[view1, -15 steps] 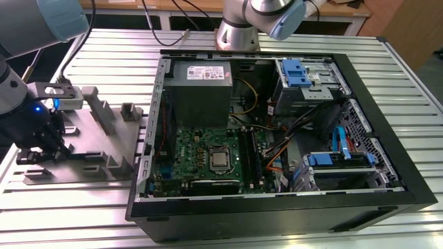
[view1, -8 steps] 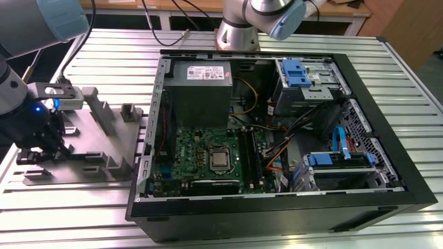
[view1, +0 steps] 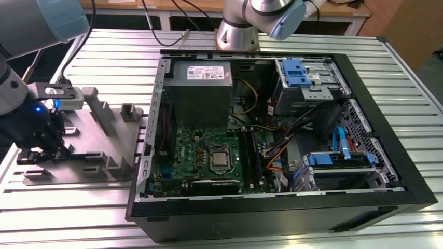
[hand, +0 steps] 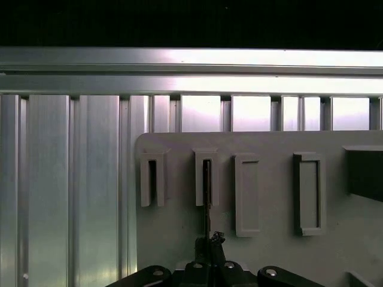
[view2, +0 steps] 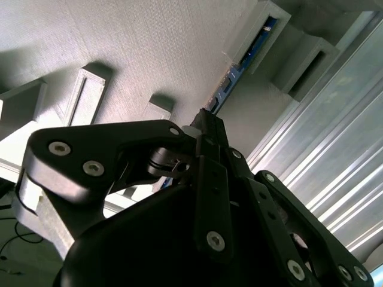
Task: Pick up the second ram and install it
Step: 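Pick up the second ram and move it above second insertion slot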
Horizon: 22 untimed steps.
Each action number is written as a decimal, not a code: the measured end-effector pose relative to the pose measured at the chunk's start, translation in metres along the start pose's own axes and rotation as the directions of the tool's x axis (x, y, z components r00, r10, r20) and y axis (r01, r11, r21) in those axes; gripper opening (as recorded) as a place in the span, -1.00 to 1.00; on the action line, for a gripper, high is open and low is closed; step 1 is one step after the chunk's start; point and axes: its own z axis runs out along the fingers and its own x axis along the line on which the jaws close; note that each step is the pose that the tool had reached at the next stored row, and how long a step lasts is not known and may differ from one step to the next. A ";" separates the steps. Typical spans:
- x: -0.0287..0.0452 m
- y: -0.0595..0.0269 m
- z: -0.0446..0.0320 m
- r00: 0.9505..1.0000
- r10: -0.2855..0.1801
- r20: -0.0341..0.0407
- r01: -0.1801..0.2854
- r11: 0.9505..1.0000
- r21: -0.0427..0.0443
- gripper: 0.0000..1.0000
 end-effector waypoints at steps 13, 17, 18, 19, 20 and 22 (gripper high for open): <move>-0.0002 -0.0001 -0.0064 1.000 0.000 0.000 0.000 1.000 0.000 -0.77; -0.0003 -0.0002 -0.0109 1.000 0.000 0.000 0.000 1.000 0.000 -0.77; -0.0003 -0.0003 -0.0108 1.000 0.000 0.000 0.000 1.000 0.000 -0.77; -0.0003 -0.0003 -0.0108 1.000 0.000 0.000 0.000 1.000 0.000 -0.77; -0.0003 -0.0002 -0.0109 1.000 0.000 0.000 0.000 1.000 0.000 -0.77; -0.0002 -0.0002 -0.0111 1.000 0.000 0.000 0.000 1.000 0.000 -0.77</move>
